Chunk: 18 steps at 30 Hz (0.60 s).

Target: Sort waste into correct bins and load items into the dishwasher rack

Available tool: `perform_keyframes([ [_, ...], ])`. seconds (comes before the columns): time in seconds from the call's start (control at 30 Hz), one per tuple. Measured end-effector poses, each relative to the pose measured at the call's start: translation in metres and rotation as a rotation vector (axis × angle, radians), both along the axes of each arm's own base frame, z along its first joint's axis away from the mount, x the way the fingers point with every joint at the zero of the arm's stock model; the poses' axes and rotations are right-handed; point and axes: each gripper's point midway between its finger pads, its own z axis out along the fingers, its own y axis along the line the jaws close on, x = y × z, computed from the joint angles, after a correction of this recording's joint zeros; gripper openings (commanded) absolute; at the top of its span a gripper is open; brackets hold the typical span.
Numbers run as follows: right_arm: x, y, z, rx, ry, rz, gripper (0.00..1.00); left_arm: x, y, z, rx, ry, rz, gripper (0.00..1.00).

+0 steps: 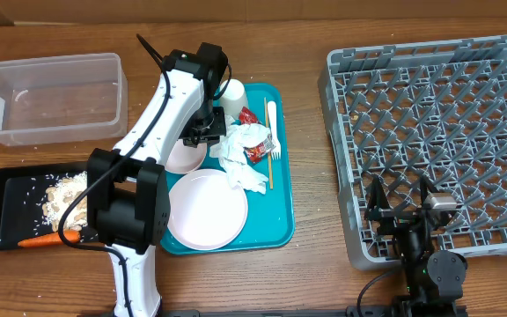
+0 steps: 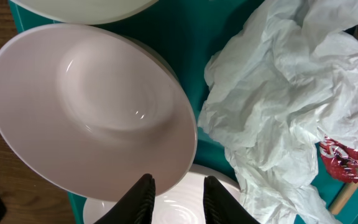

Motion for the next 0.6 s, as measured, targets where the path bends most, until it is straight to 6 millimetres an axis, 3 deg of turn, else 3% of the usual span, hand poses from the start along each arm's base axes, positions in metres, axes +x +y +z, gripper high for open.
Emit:
perform_keyframes([
  [0.03,0.0,0.0,0.0,0.0,0.0,0.0,1.0,-0.001,0.0,0.0,0.001,0.002,0.0,0.33],
  [0.1,0.0,0.0,0.0,0.0,0.0,0.0,1.0,0.0,0.0,0.001,0.0,0.001,0.0,0.51],
  [0.13,0.0,0.0,0.0,0.0,0.0,0.0,1.0,0.001,0.0,0.002,0.001,-0.002,0.0,0.55],
  [0.4,0.0,0.0,0.0,0.0,0.0,0.0,1.0,0.021,-0.006,0.025,-0.023,-0.082,-0.009,0.57],
  [0.43,0.0,0.0,0.0,0.0,0.0,0.0,1.0,0.024,-0.007,0.029,-0.027,-0.095,-0.011,0.63],
  [0.47,0.0,0.0,0.0,0.0,0.0,0.0,1.0,0.027,-0.008,0.033,-0.031,-0.108,-0.011,0.9],
  [0.5,0.0,0.0,0.0,0.0,0.0,0.0,1.0,0.031,-0.009,0.037,-0.036,-0.126,-0.014,1.0],
  [0.6,0.0,0.0,0.0,0.0,0.0,0.0,1.0,0.047,-0.014,0.042,-0.057,-0.193,-0.019,1.0],
])
